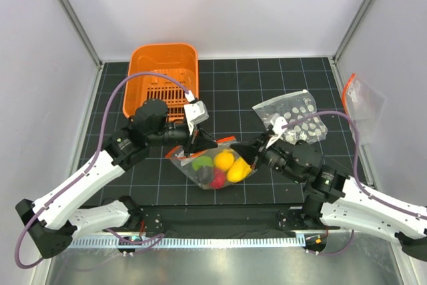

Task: Place the food in the zip-top bag and seal the zipper
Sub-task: Zip the zipper food storage bag at the center of the board.

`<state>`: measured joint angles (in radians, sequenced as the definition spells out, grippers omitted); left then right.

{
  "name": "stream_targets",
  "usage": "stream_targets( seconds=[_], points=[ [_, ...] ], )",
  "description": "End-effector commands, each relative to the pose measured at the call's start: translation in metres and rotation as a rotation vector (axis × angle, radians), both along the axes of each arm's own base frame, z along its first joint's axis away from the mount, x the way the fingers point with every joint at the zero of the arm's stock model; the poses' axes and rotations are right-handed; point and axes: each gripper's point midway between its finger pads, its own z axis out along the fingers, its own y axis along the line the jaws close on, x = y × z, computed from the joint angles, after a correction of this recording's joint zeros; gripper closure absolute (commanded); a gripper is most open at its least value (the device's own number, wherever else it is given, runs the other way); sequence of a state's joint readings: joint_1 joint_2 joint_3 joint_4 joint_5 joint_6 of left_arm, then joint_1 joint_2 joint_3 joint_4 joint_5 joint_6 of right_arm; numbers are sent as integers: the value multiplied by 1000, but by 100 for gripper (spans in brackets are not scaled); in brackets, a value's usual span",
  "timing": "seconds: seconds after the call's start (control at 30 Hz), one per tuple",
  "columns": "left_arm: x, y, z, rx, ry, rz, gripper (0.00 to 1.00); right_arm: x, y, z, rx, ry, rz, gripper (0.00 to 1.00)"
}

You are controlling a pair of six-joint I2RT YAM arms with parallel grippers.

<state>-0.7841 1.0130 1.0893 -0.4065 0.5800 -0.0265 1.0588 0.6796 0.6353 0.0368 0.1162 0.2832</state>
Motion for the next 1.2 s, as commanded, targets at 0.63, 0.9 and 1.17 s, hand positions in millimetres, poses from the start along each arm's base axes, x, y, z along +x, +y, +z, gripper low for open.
stream_targets(
  seconds=[0.63, 0.9, 1.17],
  points=[
    [23, 10, -12, 60, -1, 132, 100, 53, -206, 29, 18, -31, -1017, 99],
    [40, 17, -29, 145, 17, 224, 100, 57, -212, 21, -54, -44, -1090, 99],
    [64, 49, -63, 366, 107, 457, 100, 83, -167, 5, -167, -46, -1047, 99]
  ],
)
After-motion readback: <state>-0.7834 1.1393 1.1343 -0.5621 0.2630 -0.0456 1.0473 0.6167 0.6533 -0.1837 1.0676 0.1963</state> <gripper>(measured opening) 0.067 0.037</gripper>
